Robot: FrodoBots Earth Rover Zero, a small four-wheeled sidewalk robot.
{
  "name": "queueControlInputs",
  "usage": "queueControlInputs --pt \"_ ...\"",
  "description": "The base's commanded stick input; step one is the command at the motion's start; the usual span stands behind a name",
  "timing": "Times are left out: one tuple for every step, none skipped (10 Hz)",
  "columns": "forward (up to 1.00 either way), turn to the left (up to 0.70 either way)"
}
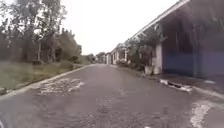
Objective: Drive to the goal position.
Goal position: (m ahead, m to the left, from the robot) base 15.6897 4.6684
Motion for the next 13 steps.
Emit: queueControlInputs --pt "0.7 0.02" --pt "0.7 0.02" --pt "0.7 0.02" --pt "0.7 0.09" --pt "0.7 0.25" --pt "0.7 0.27" --pt "0.7 0.12" --pt "0.7 0.02" --pt "0.7 0.02" --pt "0.7 0.02" --pt "0.7 0.02" --pt "0.7 0.02" --pt "0.7 0.02"
